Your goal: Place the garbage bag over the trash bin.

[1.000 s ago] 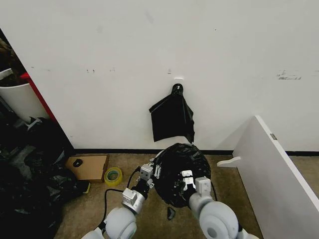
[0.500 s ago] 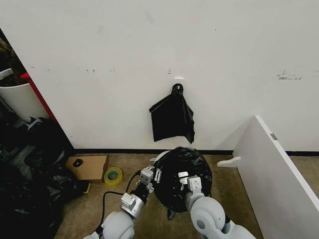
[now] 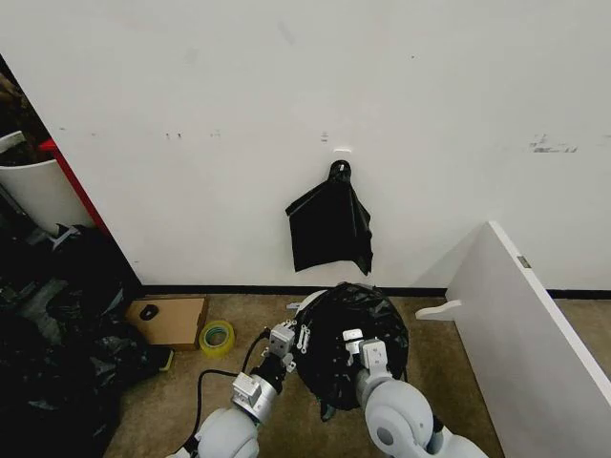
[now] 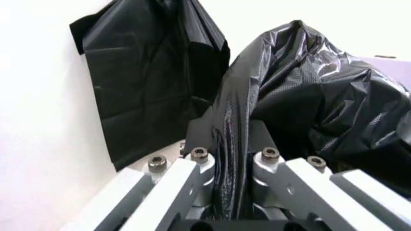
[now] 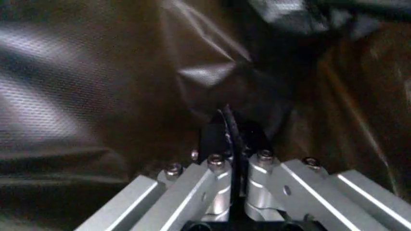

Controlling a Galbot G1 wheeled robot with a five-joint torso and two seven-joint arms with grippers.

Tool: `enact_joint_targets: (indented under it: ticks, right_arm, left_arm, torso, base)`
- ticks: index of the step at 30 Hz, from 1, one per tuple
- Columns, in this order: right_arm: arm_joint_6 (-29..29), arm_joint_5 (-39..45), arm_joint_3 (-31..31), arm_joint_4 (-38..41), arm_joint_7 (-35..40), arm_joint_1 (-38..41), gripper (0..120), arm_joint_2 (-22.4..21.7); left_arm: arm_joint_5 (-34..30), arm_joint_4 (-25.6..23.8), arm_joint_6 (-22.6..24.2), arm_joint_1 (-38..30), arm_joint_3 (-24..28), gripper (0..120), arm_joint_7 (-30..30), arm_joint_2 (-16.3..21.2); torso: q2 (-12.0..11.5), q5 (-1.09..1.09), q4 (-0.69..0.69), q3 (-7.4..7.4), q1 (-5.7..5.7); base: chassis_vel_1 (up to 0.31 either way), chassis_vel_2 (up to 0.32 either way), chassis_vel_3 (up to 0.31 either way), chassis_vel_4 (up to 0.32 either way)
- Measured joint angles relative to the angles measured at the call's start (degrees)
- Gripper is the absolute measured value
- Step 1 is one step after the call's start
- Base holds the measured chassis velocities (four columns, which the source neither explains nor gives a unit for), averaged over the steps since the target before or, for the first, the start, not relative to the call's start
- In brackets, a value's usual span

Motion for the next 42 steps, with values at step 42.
enact_joint_targets:
  ticks: [42]
  right_arm:
    - [-1.48, -3.43, -4.50, -5.75, 1.92, 6.42, 0, 1.25]
  left_arm:
    - [-1.25, 0.44, -0.60, -0.89, -0.69, 5, 0.56, 2.08]
  torso:
    - [0.00, 0.01, 0.00, -0.01, 0.00]
  base:
    - [0.000, 0.000, 0.000, 0.000]
